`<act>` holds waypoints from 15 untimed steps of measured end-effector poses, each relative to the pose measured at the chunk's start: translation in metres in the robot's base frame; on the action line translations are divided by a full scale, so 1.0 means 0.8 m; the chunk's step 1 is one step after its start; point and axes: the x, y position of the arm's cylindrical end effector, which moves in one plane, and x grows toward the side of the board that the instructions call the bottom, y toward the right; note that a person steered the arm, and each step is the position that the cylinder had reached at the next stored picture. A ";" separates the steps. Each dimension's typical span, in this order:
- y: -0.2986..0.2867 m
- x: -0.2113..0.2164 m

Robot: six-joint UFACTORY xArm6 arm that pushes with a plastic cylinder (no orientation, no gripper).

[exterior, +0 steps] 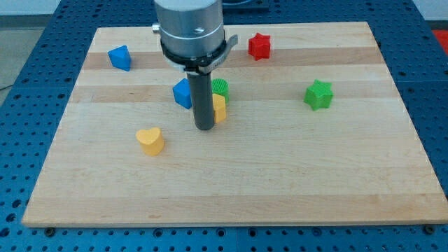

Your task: Move the yellow hexagon to the group of blocks

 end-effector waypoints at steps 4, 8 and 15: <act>-0.159 0.121; -0.129 0.092; -0.090 0.014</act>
